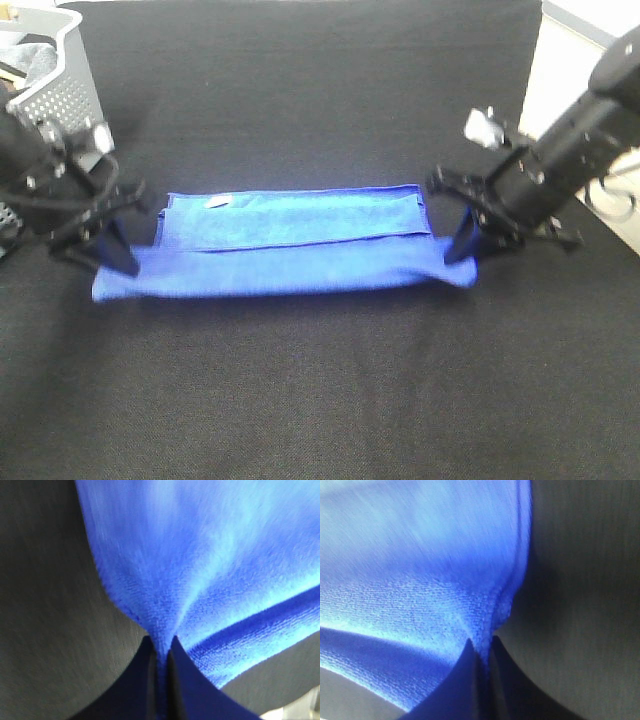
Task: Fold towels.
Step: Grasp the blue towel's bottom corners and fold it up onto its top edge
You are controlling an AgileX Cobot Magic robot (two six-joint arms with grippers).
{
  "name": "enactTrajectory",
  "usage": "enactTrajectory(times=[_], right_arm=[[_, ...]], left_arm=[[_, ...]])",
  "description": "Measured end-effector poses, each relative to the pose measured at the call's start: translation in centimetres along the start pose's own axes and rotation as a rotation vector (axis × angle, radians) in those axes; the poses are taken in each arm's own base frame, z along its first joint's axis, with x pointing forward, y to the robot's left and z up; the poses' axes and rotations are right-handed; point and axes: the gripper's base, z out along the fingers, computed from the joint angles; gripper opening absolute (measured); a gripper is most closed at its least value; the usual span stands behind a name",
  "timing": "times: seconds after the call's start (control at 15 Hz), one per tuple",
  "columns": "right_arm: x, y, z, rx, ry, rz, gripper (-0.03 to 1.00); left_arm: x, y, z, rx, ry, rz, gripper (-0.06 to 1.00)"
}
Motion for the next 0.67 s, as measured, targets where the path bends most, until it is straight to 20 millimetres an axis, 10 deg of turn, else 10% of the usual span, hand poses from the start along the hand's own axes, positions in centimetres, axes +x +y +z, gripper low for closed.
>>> enactTrajectory(times=[0.4,0.67], right_arm=[[-5.3,1.3,-0.8,-0.01,-0.108,-0.071,0.0],[-9.1,0.7,1.7,0.021,-0.125,-0.114,0.0]], left_arm=[[-5.1,0.0,-2.8,0.019,-0.148,-0.003,0.02],[-8.9,0.8,-0.3,0.01,-0.189,0.001,0.02]])
